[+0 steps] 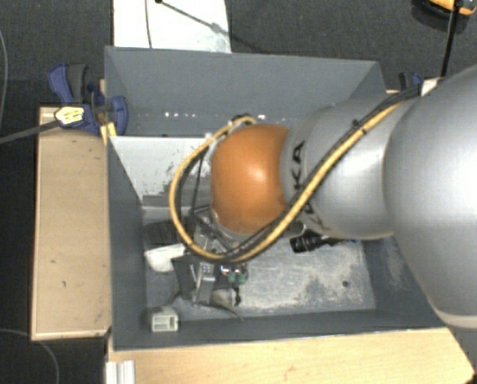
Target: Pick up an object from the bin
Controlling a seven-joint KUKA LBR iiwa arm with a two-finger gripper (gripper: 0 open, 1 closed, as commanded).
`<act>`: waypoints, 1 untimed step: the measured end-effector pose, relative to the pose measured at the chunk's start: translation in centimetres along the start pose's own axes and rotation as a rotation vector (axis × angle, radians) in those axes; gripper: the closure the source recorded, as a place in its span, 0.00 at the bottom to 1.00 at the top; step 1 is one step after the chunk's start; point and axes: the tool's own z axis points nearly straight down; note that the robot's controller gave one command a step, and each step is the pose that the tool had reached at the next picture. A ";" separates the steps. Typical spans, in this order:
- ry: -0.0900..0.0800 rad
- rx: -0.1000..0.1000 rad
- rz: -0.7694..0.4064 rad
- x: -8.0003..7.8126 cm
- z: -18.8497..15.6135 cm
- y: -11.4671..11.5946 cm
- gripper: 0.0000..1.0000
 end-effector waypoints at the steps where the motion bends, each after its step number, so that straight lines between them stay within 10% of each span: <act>1: -0.005 -0.004 0.089 -1.1 0.4 -2.3 0.00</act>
Offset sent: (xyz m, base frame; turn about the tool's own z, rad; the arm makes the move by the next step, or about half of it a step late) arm 0.0086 -0.0225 -0.0529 -0.0548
